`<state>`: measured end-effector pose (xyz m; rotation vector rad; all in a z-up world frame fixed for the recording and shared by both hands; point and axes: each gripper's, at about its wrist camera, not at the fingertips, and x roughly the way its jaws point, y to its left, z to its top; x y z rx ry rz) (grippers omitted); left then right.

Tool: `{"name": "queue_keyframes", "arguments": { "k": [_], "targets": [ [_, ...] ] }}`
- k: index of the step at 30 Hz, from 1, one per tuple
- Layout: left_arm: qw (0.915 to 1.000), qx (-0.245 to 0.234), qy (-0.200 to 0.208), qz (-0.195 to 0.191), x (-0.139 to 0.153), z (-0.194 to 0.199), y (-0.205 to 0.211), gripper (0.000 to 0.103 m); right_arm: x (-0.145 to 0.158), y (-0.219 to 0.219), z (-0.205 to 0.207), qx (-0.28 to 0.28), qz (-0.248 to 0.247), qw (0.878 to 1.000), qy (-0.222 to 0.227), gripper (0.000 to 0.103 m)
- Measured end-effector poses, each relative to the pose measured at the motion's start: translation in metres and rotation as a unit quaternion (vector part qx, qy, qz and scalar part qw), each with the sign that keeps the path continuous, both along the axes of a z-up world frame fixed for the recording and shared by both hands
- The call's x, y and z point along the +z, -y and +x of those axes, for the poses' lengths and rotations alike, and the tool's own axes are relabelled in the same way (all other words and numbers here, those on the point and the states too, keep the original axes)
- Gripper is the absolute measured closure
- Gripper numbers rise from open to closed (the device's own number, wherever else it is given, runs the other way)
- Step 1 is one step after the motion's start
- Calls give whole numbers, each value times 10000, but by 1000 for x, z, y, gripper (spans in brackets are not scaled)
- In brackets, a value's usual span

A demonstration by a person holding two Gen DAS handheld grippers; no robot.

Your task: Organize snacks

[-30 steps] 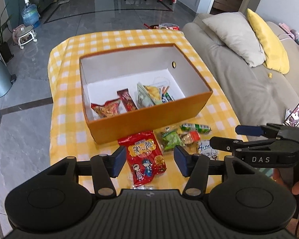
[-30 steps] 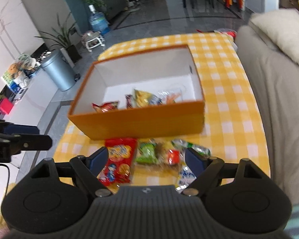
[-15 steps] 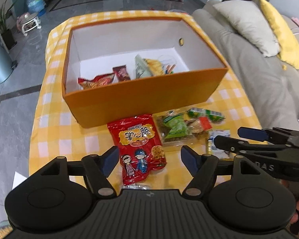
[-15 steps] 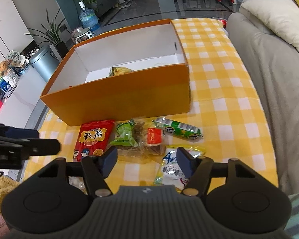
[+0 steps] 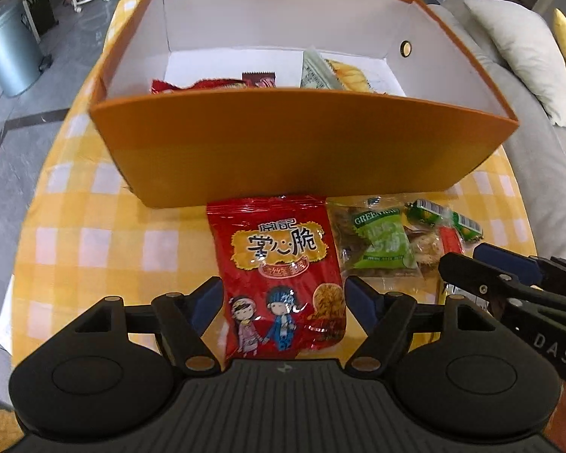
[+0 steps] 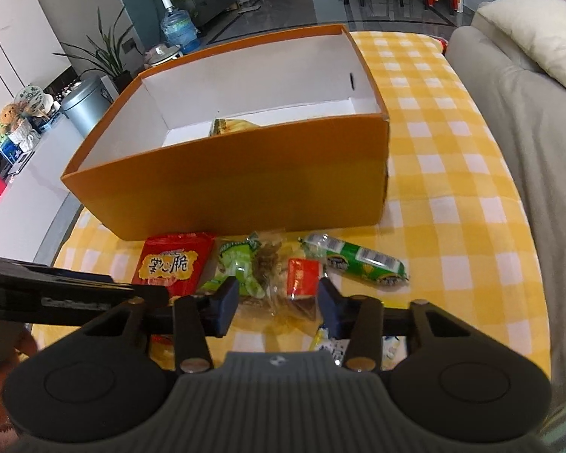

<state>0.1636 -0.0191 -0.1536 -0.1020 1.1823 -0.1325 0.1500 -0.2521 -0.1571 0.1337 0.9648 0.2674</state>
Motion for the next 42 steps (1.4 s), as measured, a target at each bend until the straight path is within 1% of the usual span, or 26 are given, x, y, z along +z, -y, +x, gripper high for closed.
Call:
{"name": "queue_keyframes", "arguments": {
  "k": [3,9,14,18,21,24,27,30,37,38,41,42],
  "targets": [
    [10000,65,-38,47,-8,6,2,15,-4,-2,4,9,-84,10000,-35,70],
    [9997,104,-52,215,-15,12,7,8,-8,-1,7,-29,-32,10000,-84,71],
    [9990,-61,-21,438,-21,15,12,5,-8,-3,8,-16,-71,9999,-75,71],
    [9985,-213,10,506,-24,18,12,4,-6,-5,7,39,-92,10000,4,71],
    [9991,-214,-32,368,-24,20,9,16,-5,-6,7,97,-82,9999,49,70],
    [9991,-223,-27,369,-20,18,3,20,-3,-9,8,152,-81,9998,91,70],
    [9991,-117,-47,394,-17,15,-4,21,0,-13,9,233,-9,9996,148,70],
    [9995,-20,-21,316,-10,11,-15,21,0,-20,13,369,-24,9992,170,70],
    [9992,213,57,348,9,2,-32,21,-10,-39,28,500,-129,9987,-5,69],
    [9991,255,43,332,10,3,-34,21,-12,-41,30,523,-143,9985,-29,68],
    [9991,322,57,265,15,0,-39,21,-20,-50,34,593,-256,9979,-68,59],
    [9991,337,63,263,16,0,-40,21,-23,-53,35,602,-306,9977,-96,59]
  ]
}}
